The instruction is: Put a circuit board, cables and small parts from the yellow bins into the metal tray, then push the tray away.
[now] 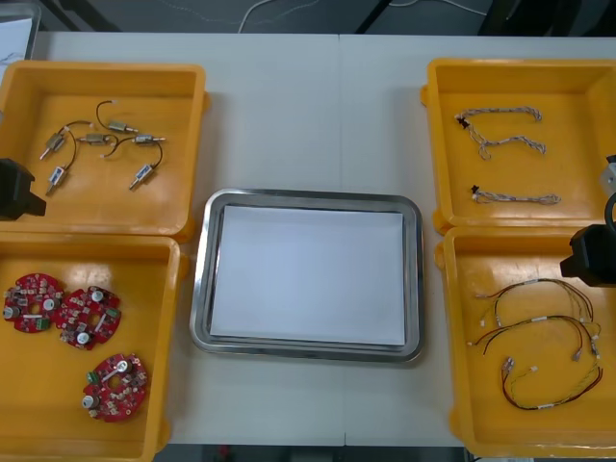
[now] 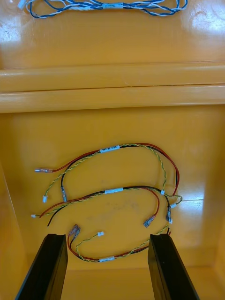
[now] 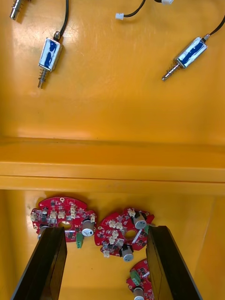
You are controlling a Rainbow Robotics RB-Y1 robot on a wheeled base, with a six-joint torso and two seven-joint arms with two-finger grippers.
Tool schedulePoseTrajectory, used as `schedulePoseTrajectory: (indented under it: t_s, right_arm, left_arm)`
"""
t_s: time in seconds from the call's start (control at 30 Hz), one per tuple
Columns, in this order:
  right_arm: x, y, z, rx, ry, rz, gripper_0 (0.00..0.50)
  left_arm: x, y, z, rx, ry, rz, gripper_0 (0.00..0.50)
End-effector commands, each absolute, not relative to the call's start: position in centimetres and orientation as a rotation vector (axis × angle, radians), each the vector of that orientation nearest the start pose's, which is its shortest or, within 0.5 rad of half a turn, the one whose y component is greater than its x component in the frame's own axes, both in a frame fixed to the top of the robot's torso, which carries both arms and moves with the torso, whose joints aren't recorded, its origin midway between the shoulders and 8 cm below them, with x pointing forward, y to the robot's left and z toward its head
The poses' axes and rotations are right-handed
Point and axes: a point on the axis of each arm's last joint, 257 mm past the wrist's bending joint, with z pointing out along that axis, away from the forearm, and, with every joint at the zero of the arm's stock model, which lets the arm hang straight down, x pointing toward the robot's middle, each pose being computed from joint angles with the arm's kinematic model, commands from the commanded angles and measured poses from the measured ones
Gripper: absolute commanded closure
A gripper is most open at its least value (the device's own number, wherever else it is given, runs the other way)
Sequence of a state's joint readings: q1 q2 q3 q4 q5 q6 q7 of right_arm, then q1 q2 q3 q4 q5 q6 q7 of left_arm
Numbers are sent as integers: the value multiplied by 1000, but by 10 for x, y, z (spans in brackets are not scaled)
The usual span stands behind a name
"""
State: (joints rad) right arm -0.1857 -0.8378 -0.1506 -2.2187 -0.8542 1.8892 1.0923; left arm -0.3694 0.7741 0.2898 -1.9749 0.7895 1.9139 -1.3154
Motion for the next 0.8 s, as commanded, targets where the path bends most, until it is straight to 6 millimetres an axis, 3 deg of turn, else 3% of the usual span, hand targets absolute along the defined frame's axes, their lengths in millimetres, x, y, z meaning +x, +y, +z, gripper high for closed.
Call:
schedulePoseTrajectory:
  t_s: [0.03, 0.8]
  right_arm:
    - [379, -337, -172, 8, 2696, -23, 0]
    - [378, -338, -174, 17, 2704, -22, 0]
  left_arm:
    - [423, 405, -119, -120, 2608, 60, 0]
    - [423, 405, -119, -120, 2608, 60, 0]
